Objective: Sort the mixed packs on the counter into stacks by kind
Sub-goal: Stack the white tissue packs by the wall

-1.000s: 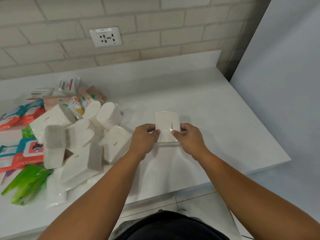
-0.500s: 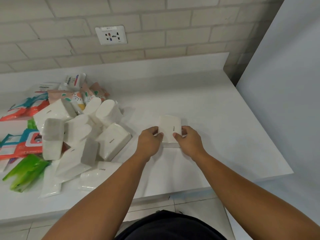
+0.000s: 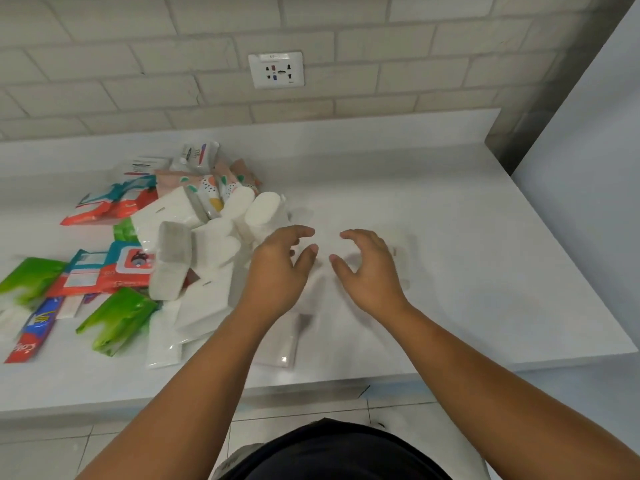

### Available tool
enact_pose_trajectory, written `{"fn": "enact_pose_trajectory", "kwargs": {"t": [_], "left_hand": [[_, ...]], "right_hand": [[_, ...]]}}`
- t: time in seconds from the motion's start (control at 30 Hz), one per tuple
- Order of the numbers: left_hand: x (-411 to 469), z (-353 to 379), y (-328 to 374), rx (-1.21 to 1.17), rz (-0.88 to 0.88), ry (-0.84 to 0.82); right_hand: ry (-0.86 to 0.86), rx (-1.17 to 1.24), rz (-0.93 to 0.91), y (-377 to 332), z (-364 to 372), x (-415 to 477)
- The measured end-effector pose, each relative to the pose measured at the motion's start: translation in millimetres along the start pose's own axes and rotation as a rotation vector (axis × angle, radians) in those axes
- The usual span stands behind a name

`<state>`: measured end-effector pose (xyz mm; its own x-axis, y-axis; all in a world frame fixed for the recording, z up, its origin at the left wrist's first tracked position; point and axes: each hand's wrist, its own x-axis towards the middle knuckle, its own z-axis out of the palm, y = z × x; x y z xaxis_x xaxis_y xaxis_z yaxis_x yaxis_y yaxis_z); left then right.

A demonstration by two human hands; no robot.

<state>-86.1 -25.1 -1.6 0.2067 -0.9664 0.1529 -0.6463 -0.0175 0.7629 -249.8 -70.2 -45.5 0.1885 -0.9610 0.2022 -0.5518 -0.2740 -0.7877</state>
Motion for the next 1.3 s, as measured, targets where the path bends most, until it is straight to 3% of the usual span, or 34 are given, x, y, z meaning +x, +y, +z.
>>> {"fn": "enact_pose_trajectory", "kwargs": {"t": [0.13, 0.3, 0.53, 0.83, 1.17, 1.3], "left_hand": [[-20.6, -53.9, -35.3, 0.111, 0.030, 0.027], [-50.1, -97.1, -89.0, 0.175, -0.012, 0.028], [-69.9, -116.0, -139.2, 0.258, -0.066, -0.038], [-74.0, -111.4, -158.1, 0.153, -0.179, -0.057], [-64.9, -99.7, -126.7, 0.044, -0.020, 0.045], [-55.1, -90.2, -101.0, -0.001, 0.078, 0.104]], "right_hand": [[-0.234, 0.086, -0.008, -48.2, 41.4, -12.0], [-0.338, 0.055, 0.021, -86.5, 84.1, -27.8], [-0.346, -0.064, 0.138, -111.4, 117.8, -33.8], [-0.277, 0.015, 0.243, -122.3, 128.7, -37.0], [-0.298, 0.368, 0.437, -119.8, 82.9, -38.9], [-0.208, 0.553, 0.466, -107.9, 55.8, -38.6]]}}
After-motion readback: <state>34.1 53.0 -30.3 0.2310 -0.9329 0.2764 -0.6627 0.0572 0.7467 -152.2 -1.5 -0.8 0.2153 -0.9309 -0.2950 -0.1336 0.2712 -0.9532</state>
